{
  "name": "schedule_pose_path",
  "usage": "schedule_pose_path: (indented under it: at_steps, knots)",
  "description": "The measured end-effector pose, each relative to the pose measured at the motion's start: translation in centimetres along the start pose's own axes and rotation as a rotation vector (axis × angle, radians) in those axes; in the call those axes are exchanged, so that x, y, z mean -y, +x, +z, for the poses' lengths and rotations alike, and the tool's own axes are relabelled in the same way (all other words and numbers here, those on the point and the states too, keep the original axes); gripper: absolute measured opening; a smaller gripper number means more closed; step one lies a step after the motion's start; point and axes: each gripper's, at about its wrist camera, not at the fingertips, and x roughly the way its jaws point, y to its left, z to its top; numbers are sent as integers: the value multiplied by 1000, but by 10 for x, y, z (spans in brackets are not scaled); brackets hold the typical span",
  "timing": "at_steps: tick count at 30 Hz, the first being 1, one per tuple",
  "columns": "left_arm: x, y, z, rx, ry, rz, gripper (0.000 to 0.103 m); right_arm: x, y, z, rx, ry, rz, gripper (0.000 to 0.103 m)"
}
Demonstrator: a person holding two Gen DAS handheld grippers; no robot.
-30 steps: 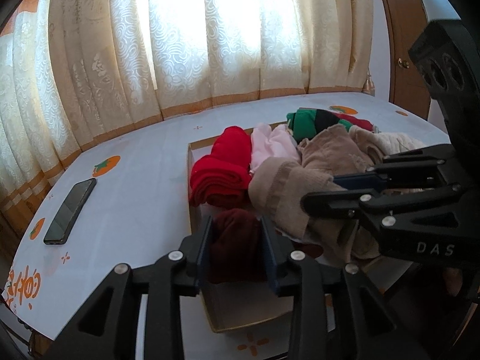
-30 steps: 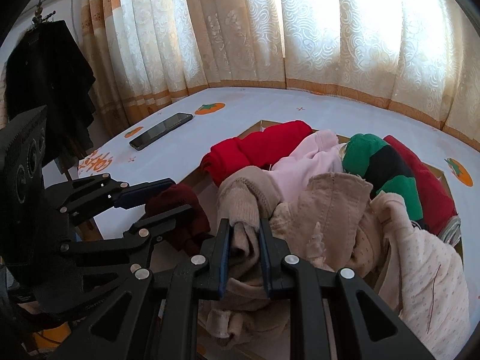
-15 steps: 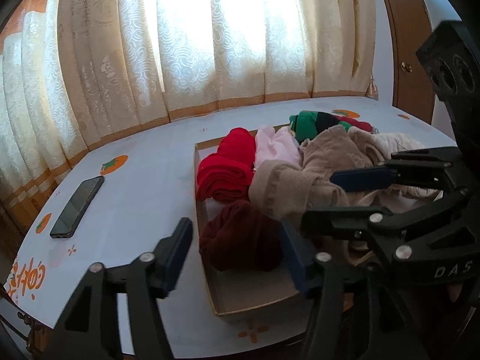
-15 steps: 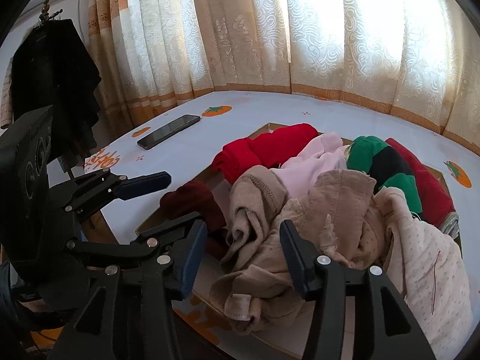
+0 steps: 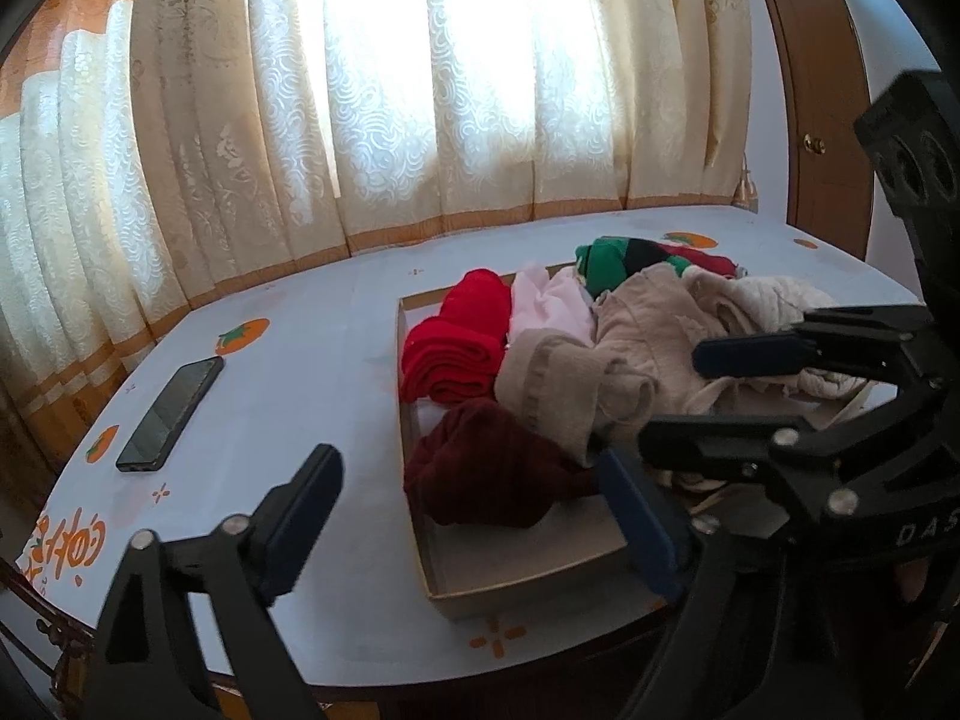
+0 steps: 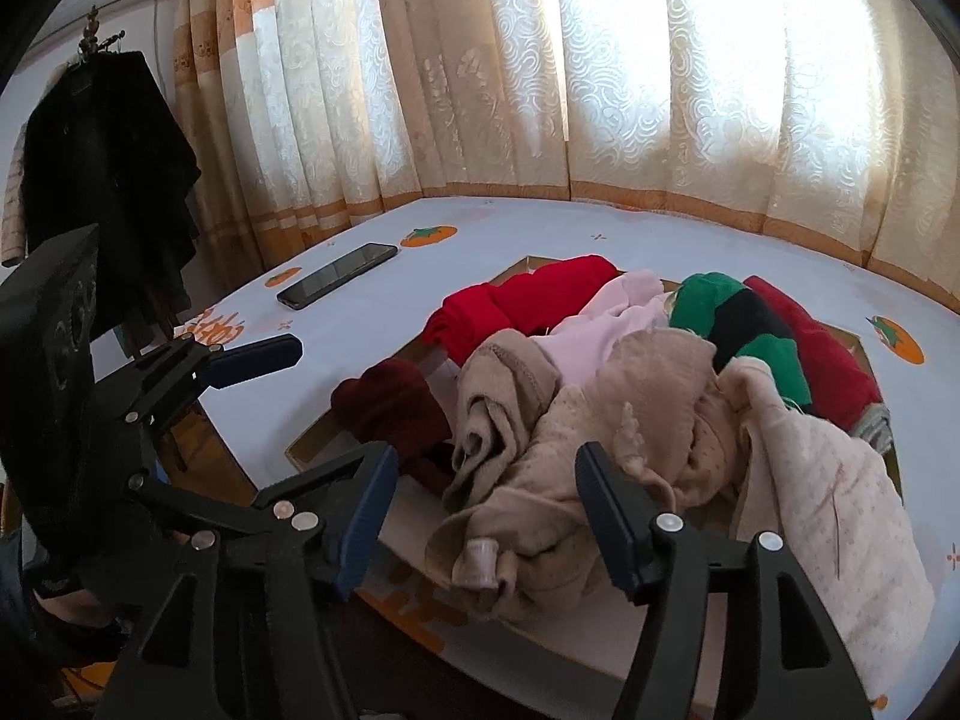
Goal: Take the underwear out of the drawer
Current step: 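Drop the dark red sock into the tray with the left tool while the right tool releases the beige sock, then lower both tools back down into the open drawer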
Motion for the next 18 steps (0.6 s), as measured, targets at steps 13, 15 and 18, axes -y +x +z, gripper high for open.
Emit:
schedule_pose_path:
  at_steps: [13, 15, 18]
  knots:
    - [16, -28, -11, 16, -3, -27, 100, -7, -38, -25, 11, -1, 26, 70]
    - [18, -31, -13, 17, -10, -32, 100, -8, -42, -27, 17, 3, 27, 70]
    - [21, -36, -16, 21, -12, -35, 100, -9, -47, -30, 26, 11, 33, 70]
